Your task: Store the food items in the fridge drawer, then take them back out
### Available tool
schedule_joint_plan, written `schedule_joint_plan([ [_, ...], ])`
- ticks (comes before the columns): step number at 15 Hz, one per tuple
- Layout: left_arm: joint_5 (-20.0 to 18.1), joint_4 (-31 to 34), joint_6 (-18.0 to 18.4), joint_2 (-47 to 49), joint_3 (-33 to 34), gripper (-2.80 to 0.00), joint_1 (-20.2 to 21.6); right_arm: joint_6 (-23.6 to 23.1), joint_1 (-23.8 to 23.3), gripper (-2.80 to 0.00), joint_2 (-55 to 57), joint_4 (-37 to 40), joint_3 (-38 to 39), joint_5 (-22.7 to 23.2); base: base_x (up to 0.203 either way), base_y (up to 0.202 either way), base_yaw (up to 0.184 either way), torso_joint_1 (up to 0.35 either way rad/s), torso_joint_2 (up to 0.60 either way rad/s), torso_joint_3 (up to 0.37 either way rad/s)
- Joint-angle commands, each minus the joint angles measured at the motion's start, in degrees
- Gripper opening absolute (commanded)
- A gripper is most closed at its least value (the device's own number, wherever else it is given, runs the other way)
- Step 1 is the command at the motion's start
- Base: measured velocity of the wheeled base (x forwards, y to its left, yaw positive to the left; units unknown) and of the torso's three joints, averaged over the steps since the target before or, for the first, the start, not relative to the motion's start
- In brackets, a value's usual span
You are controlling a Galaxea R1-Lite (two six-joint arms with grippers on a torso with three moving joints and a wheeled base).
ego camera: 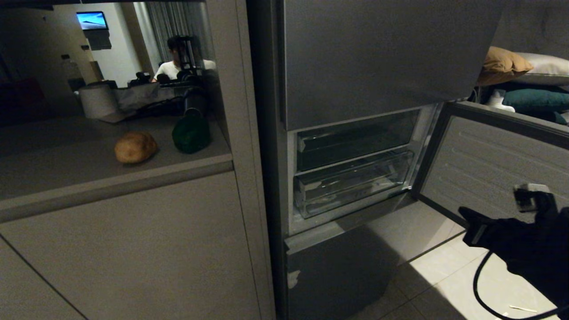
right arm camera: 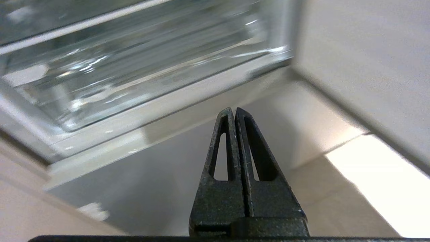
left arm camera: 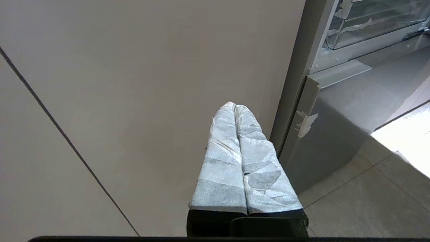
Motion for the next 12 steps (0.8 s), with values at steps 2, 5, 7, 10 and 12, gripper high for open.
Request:
schedule_joint_plan([
  [2,0.02,0.04,-0.05,0.00,0.00,-2.80,0.00,-0.55,-5.44,-2.80,-14.39,-0.48,8.91,-0.17,0.000,0.000,0.000,0.000,0.00,0.000],
  [5,0.11,-0.31,-0.13,0.00,0.08,-2.80,0.00,-0.28,-9.79,-2.80,-22.26,-0.28,9.80,-4.60,0.000,0.000,0.000,0.000,0.00,0.000],
  [7,0.11,-0.31,-0.13,0.00,0.08,-2.80,0.00,-0.40,-10.78,-2.80,-25.72,1.46,9.90,-5.43,0.000,0.000,0.000,0.000,0.00,0.000],
  [10,0.11,-0.31,-0.13,0.00,0.08,-2.80,0.00,-0.79,-13.22,-2.80,-27.03,1.76,9.79,-5.70,0.000,0.000,0.000,0.000,0.00,0.000],
  [12,0.11,-0.31,-0.13,0.00,0.08,-2.80,0.00,-0.76,-14.55,-2.80,-27.83,1.84,9.92,-6.44,0.000,0.000,0.000,0.000,0.00,0.000],
])
